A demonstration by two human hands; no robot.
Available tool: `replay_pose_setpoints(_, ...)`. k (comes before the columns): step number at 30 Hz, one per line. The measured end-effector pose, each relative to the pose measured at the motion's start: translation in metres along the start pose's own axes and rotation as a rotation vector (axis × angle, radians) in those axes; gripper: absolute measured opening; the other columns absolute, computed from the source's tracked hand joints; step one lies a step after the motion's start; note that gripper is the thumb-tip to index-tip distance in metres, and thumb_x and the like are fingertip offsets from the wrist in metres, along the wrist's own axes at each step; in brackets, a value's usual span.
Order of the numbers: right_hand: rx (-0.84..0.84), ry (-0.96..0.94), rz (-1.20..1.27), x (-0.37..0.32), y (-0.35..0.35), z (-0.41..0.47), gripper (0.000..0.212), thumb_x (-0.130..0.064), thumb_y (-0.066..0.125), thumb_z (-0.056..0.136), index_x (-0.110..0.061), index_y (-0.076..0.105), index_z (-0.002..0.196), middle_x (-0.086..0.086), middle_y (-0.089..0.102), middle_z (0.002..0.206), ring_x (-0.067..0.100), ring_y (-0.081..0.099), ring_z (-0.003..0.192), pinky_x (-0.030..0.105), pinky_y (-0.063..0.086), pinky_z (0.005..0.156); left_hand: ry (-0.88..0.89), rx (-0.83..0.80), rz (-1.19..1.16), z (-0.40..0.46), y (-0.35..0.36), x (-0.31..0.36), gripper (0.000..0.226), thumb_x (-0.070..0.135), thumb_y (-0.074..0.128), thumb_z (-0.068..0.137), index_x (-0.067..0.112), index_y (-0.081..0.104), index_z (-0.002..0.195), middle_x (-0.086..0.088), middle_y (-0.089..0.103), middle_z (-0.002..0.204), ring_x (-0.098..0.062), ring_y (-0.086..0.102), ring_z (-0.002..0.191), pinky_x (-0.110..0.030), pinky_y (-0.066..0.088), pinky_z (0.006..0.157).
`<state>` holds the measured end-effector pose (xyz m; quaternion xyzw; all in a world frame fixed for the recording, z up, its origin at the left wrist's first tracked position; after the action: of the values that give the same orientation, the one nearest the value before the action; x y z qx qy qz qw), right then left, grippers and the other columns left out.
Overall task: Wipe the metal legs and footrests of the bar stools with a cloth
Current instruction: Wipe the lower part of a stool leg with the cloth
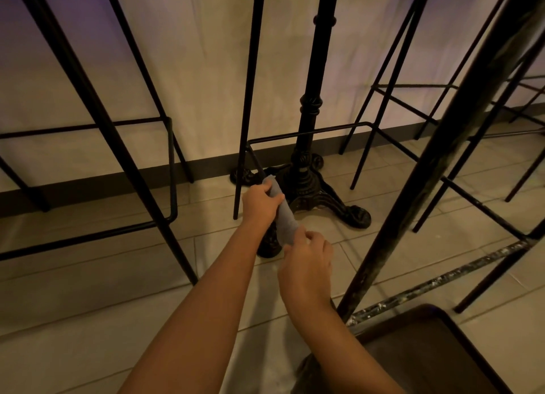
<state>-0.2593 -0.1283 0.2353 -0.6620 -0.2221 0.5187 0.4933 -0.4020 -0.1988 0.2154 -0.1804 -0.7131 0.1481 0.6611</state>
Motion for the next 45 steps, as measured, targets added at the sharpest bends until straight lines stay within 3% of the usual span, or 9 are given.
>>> replay_pose_setpoints(6, 0.041, -0.347, 0.257, -0.03, -0.071, -0.052, 0.05, -0.025, 0.036, 0.098, -0.017, 0.021, 0.145, -0.001, 0.029, 0.141, 0.006, 0.035, 0.122, 0.01, 0.03, 0.098, 0.056, 0.029, 0.09, -0.006, 0.002, 0.005, 0.043, 0.016, 0.058, 0.089, 0.008, 0.049, 0.13, -0.019, 0.059, 0.118, -0.03, 0.058, 0.109, -0.038, 0.05, 0.093)
replay_pose_setpoints(12, 0.265, -0.49, 0.428, -0.016, -0.114, -0.079, 0.038, -0.024, 0.051, 0.088, -0.013, 0.056, 0.124, -0.01, 0.059, 0.101, -0.022, 0.045, 0.097, -0.008, 0.03, 0.075, 0.02, 0.068, 0.15, -0.016, 0.003, 0.008, 0.036, 0.017, 0.055, 0.091, 0.005, 0.052, 0.125, -0.019, 0.058, 0.118, -0.029, 0.056, 0.11, -0.032, 0.046, 0.091)
replay_pose_setpoints(18, 0.267, -0.536, 0.469, -0.02, -0.125, -0.076, 0.042, -0.025, 0.049, 0.087, -0.011, 0.053, 0.126, -0.012, 0.055, 0.097, -0.016, 0.046, 0.091, -0.005, 0.034, 0.078, -0.019, 0.079, 0.095, -0.023, 0.002, 0.009, 0.026, 0.015, 0.053, 0.091, 0.001, 0.057, 0.113, -0.02, 0.06, 0.111, -0.032, 0.057, 0.106, -0.03, 0.047, 0.088)
replay_pose_setpoints(22, 0.275, -0.54, 0.458, -0.025, -0.13, -0.074, 0.041, -0.024, 0.048, 0.088, -0.008, 0.055, 0.124, 0.004, 0.062, 0.103, 0.001, 0.055, 0.087, 0.007, 0.041, 0.081, -0.137, 0.033, -0.232, -0.024, 0.014, 0.001, 0.05, 0.031, 0.051, 0.077, -0.008, 0.055, 0.109, -0.033, 0.056, 0.113, -0.047, 0.054, 0.107, -0.054, 0.046, 0.093)
replay_pose_setpoints(27, 0.278, -0.548, 0.457, -0.029, -0.138, -0.077, 0.04, -0.025, 0.046, 0.089, -0.006, 0.055, 0.124, 0.007, 0.061, 0.105, 0.009, 0.059, 0.089, 0.015, 0.049, 0.075, -0.167, 0.147, -0.098, -0.035, 0.004, 0.001, 0.016, 0.024, 0.048, 0.091, 0.013, 0.053, 0.08, -0.012, 0.062, 0.09, -0.018, 0.051, 0.074, -0.026, 0.035, 0.061)
replay_pose_setpoints(33, 0.369, -0.571, 0.48, -0.024, -0.151, -0.083, 0.033, -0.018, 0.055, 0.088, -0.004, 0.058, 0.118, 0.007, 0.064, 0.096, 0.006, 0.058, 0.082, 0.008, 0.043, 0.077, -0.138, 0.025, -0.174, -0.032, 0.015, 0.008, 0.052, 0.037, 0.045, 0.072, -0.004, 0.057, 0.101, -0.029, 0.06, 0.102, -0.043, 0.057, 0.101, -0.046, 0.048, 0.089)
replay_pose_setpoints(36, 0.428, -0.598, 0.485, -0.015, -0.16, -0.089, 0.029, -0.013, 0.057, 0.089, -0.002, 0.059, 0.115, 0.008, 0.062, 0.094, 0.003, 0.053, 0.082, 0.007, 0.042, 0.075, -0.169, 0.041, -0.054, -0.028, 0.014, -0.008, 0.035, 0.033, 0.048, 0.08, 0.0, 0.054, 0.091, -0.022, 0.058, 0.091, -0.034, 0.057, 0.09, -0.038, 0.047, 0.085)
replay_pose_setpoints(39, 0.486, -0.592, 0.498, -0.003, -0.176, -0.092, 0.026, -0.013, 0.059, 0.089, -0.002, 0.06, 0.112, 0.007, 0.058, 0.093, -0.002, 0.047, 0.077, 0.003, 0.04, 0.071, -0.147, 0.035, -0.067, -0.022, 0.021, -0.005, 0.054, 0.043, 0.05, 0.072, -0.001, 0.059, 0.103, -0.026, 0.061, 0.108, -0.039, 0.058, 0.101, -0.045, 0.049, 0.089)
replay_pose_setpoints(45, 0.504, -0.505, 0.584, 0.014, -0.188, -0.08, 0.042, -0.025, 0.061, 0.085, -0.01, 0.047, 0.122, 0.003, 0.045, 0.099, -0.006, 0.041, 0.08, 0.002, 0.039, 0.07, -0.049, 0.154, 0.165, -0.034, 0.005, 0.015, 0.027, 0.013, 0.046, 0.094, 0.0, 0.058, 0.114, -0.021, 0.058, 0.114, -0.031, 0.058, 0.104, -0.034, 0.049, 0.088)
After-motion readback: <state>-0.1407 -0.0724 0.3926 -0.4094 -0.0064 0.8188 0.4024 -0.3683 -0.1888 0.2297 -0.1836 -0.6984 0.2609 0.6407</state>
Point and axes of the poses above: each hand's wrist, its own z-axis towards the middle knuckle, its own y-axis out of the palm, x = y × z, the point moved 8 cm from there along z, towards the middle knuckle
